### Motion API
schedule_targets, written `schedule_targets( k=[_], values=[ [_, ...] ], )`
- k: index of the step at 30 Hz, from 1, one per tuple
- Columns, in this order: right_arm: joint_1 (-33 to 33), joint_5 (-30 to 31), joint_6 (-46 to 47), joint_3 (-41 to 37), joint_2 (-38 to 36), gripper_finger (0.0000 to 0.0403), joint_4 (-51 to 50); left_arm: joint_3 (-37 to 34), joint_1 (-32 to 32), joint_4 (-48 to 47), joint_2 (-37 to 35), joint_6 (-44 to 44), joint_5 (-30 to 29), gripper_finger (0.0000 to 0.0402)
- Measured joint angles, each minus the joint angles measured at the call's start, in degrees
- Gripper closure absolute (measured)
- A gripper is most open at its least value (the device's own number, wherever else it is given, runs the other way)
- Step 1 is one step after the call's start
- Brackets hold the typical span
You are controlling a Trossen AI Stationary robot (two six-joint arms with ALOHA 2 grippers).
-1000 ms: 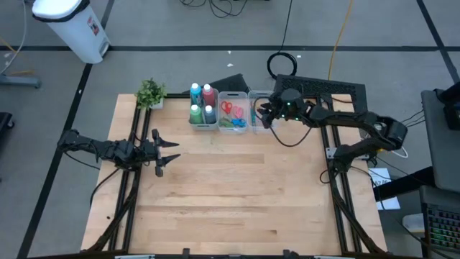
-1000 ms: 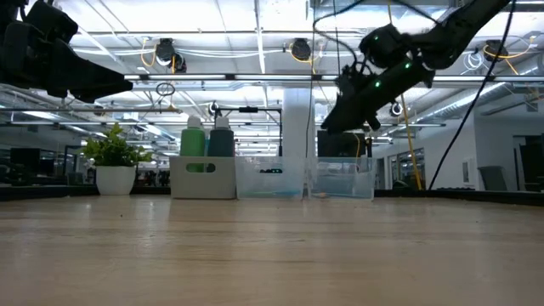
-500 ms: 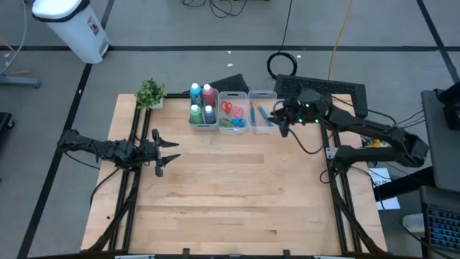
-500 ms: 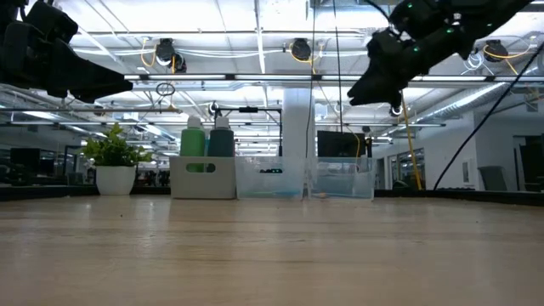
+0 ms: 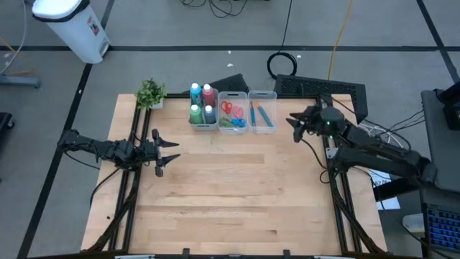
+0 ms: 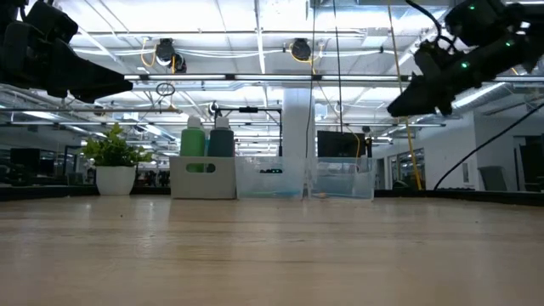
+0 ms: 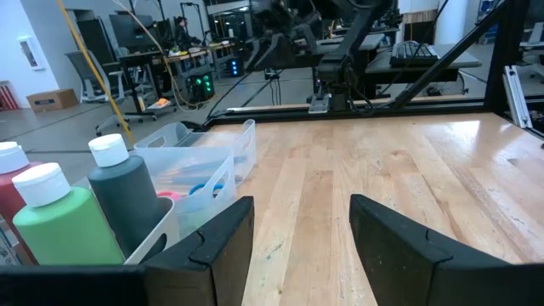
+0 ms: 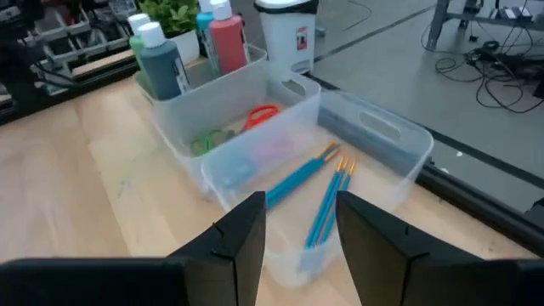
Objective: Pick & Place Paint Supplies
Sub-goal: Return to Home Position
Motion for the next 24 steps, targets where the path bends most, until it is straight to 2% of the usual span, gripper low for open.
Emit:
schedule_targets(
  k=[8, 13, 18, 24],
  values=[
    [0.0, -0.1, -3.7, -10.3, -7.1, 0.0266, 0.2, 0.0, 0.0, 0.0, 0.0, 0.0, 0.0, 0.0199],
    [0.0, -0.2, -6.6, -15.7, -7.9, 0.0268, 7.3, 0.0, 0.0, 0.0, 0.0, 0.0, 0.0, 0.0199],
    [0.0, -0.3, -7.4, -18.1, -10.6, 0.0266, 13.0, 0.0, 0.0, 0.0, 0.0, 0.0, 0.0, 0.0199],
    [0.0, -0.3, -7.2, -18.4, -15.4, 0.0268, 13.2, 0.0, 0.0, 0.0, 0.0, 0.0, 0.0, 0.0199]
  ],
)
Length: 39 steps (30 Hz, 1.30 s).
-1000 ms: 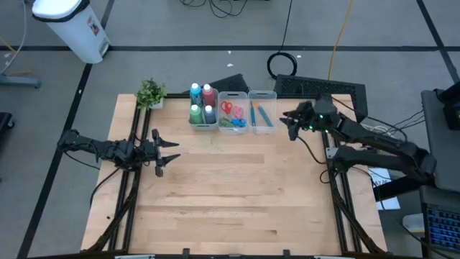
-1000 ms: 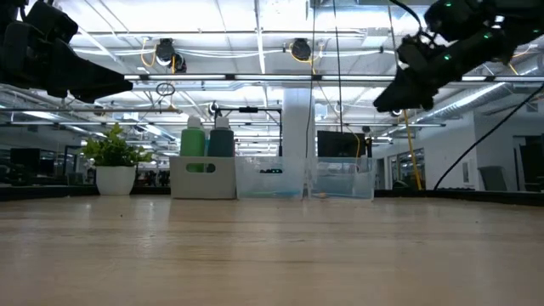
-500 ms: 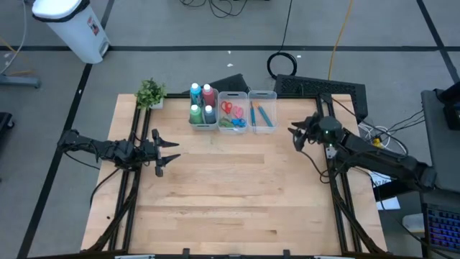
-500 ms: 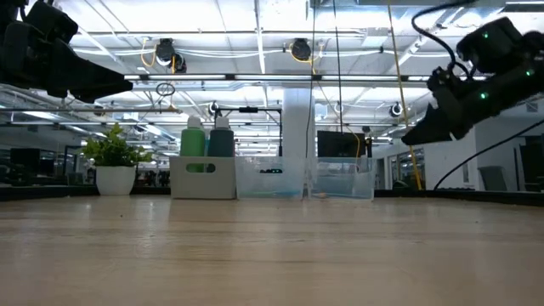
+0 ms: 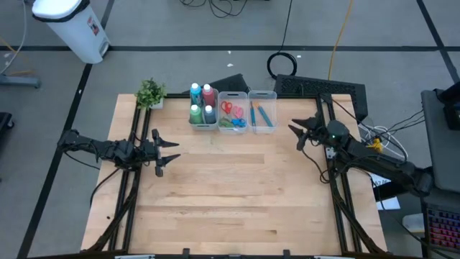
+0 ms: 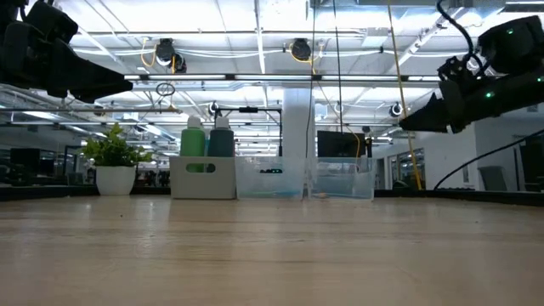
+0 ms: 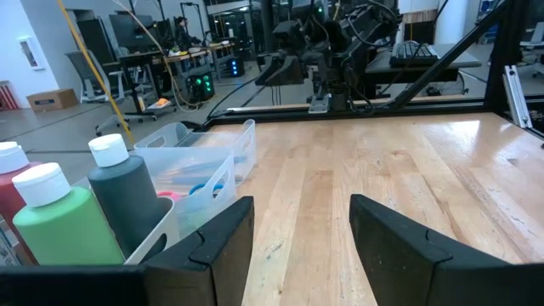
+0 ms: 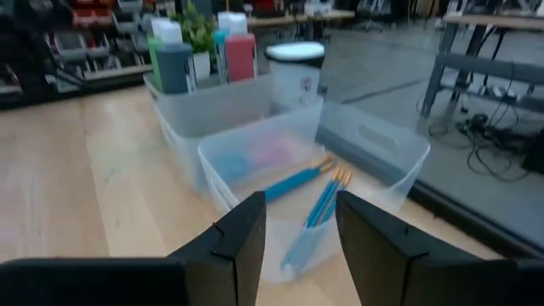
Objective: Pick & Place Paint Supplies
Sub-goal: Return to Home Position
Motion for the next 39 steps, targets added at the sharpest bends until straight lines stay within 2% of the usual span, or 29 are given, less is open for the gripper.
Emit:
schedule_targets(
  k=[4, 9, 12, 14, 17, 22, 26, 30, 32, 36, 39],
  values=[
    [0.0, -0.6, 0.2, 0.0, -3.2, 0.0266, -0.2, 0.0, 0.0, 0.0, 0.0, 0.0, 0.0, 0.0199],
    [0.1, -7.9, 0.4, -3.0, -6.4, 0.0267, 3.7, 0.0, 0.0, 0.0, 0.0, 0.0, 0.0, 0.0199],
    [0.1, -9.0, 0.5, -5.7, -8.5, 0.0268, 11.5, 0.0, 0.0, 0.0, 0.0, 0.0, 0.0, 0.0199],
    [0.2, -9.8, -0.1, -5.9, -9.3, 0.0267, 10.7, 0.0, 0.0, 0.0, 0.0, 0.0, 0.0, 0.0199],
    [1.2, -14.9, -0.2, -5.9, -11.1, 0.0266, 12.4, 0.0, 0.0, 0.0, 0.0, 0.0, 0.0, 0.0199],
    [6.5, -25.4, 0.6, -6.0, -11.5, 0.0268, 9.6, 0.0, 0.0, 0.0, 0.0, 0.0, 0.0, 0.0199],
    [13.6, -28.8, 0.7, -6.1, -11.3, 0.0266, 9.4, 0.0, 0.0, 0.0, 0.0, 0.0, 0.0, 0.0199],
    [20.7, -28.6, -0.6, -6.1, -11.4, 0.0266, 10.6, 0.0, 0.0, 0.0, 0.0, 0.0, 0.0, 0.0199],
    [23.4, -26.0, -1.4, -6.1, -11.4, 0.0266, 10.7, 0.0, 0.0, 0.0, 0.0, 0.0, 0.0, 0.0199],
    [26.8, -9.0, -2.0, -6.1, -11.4, 0.0266, 8.6, 0.0, 0.0, 0.0, 0.0, 0.0, 0.0, 0.0199],
    [27.8, -0.5, -5.1, -6.1, -11.4, 0.0265, 5.8, 0.0, 0.0, 0.0, 0.0, 0.0, 0.0, 0.0199]
  ],
)
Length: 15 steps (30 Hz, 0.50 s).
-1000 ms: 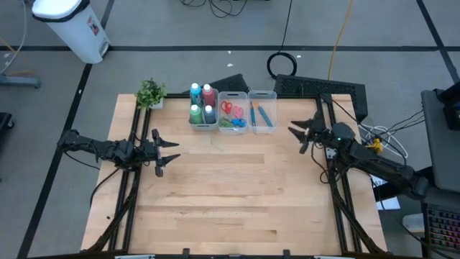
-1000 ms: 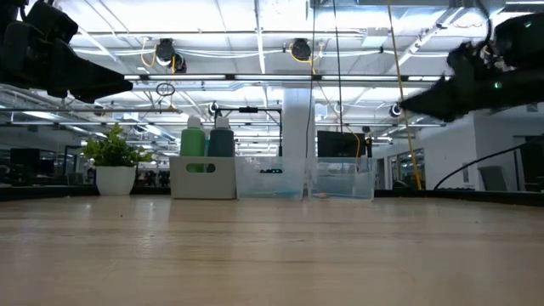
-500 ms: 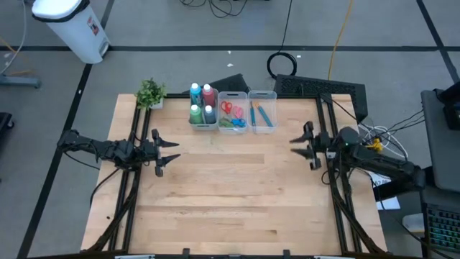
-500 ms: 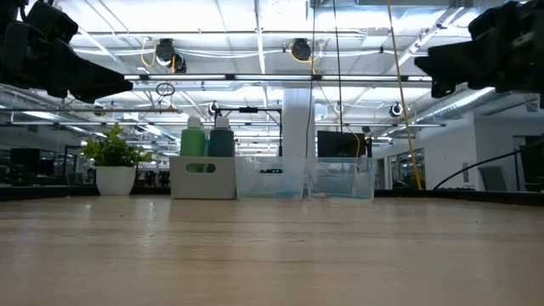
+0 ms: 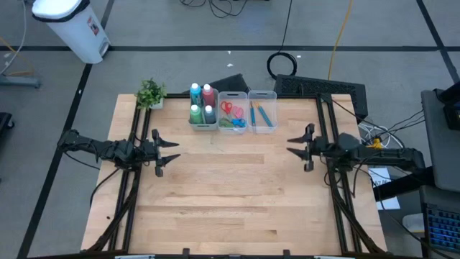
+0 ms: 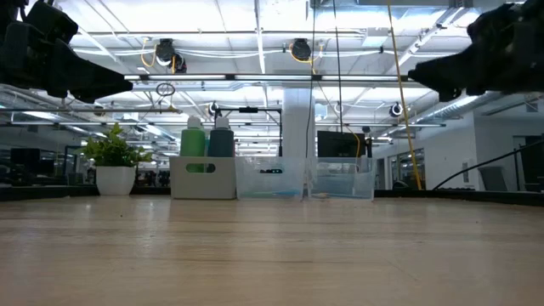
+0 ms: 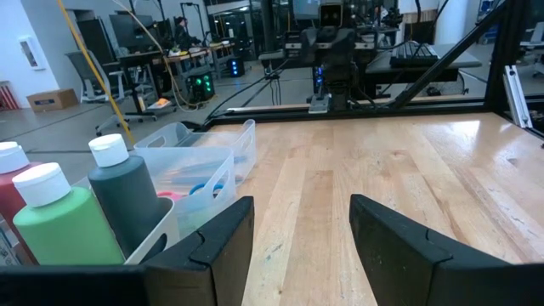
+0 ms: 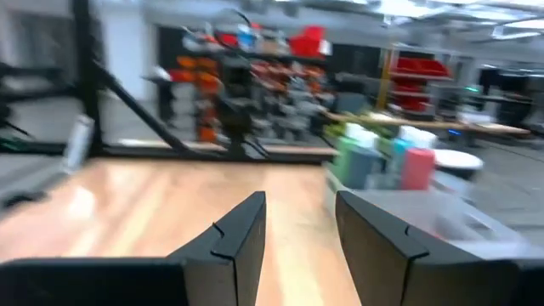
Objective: Pick & Place Paint Supplies
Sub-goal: Return to Home Position
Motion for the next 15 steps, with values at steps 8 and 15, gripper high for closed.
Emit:
schedule_targets(
  k=[8, 15],
  values=[
    [0.0, 1.9, -3.5, 0.0, -0.1, 0.0268, -5.6, 0.0, 0.0, 0.0, 0.0, 0.0, 0.0, 0.0199],
    [0.0, 3.5, -4.4, 0.0, 0.1, 0.0266, -11.0, 0.0, 0.0, 0.0, 0.0, 0.0, 0.0, 0.0199]
  ],
)
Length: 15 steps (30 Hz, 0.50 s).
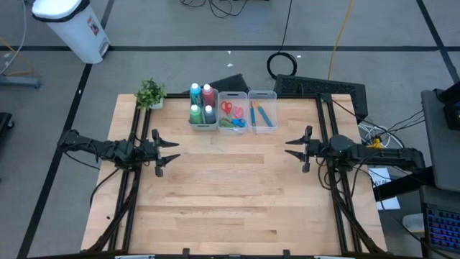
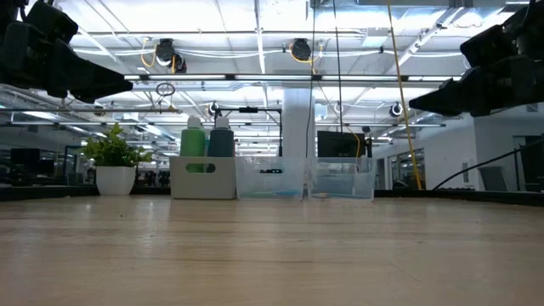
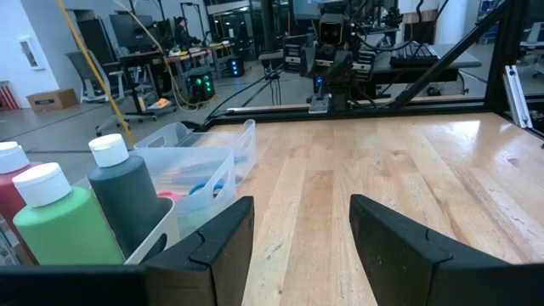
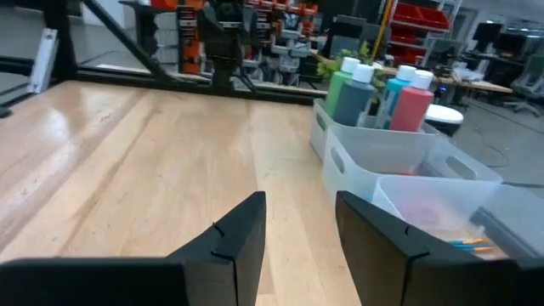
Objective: Pick & Place Paint Supplies
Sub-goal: Return to Home Position
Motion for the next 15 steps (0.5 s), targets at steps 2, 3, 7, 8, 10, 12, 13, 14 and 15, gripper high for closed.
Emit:
schedule_targets(
  k=[2, 3, 7, 8, 10, 12, 13, 14, 15],
  values=[
    [0.0, -0.2, 0.2, 0.0, 0.0, 0.0266, 0.0, 0.0, 0.0, 0.0, 0.0, 0.0, 0.0, 0.0199],
    [0.0, -0.2, 0.4, 0.0, 0.0, 0.0266, 0.0, 0.0, 0.0, 0.0, 0.0, 0.0, 0.0, 0.0199],
    [0.0, -0.1, 0.1, 0.0, 0.0, 0.0266, 0.0, 0.0, 0.0, 0.0, 0.0, 0.0, 0.0, 0.0199],
    [0.0, -0.1, 0.1, 0.0, 0.0, 0.0266, 0.0, 0.0, 0.0, 0.0, 0.0, 0.0, 0.0, 0.0199],
    [0.0, -0.1, 0.1, 0.0, 0.0, 0.0265, 0.0, 0.0, 0.0, 0.0, 0.0, 0.0, 0.0, 0.0199],
    [0.0, -0.1, 0.1, 0.0, 0.0, 0.0266, 0.0, 0.0, 0.0, 0.0, 0.0, 0.0, 0.0, 0.0199],
    [0.0, -0.1, 0.1, 0.0, 0.0, 0.0266, 0.0, 0.0, 0.0, 0.0, 0.0, 0.0, 0.0, 0.0199],
    [0.0, -0.1, 0.1, 0.0, 0.0, 0.0266, 0.0, 0.0, 0.0, 0.0, 0.0, 0.0, 0.0, 0.0199],
    [0.0, -0.1, 0.1, 0.0, 0.0, 0.0266, 0.0, 0.0, 0.0, 0.0, 0.0, 0.0, 0.0, 0.0199]
  ],
)
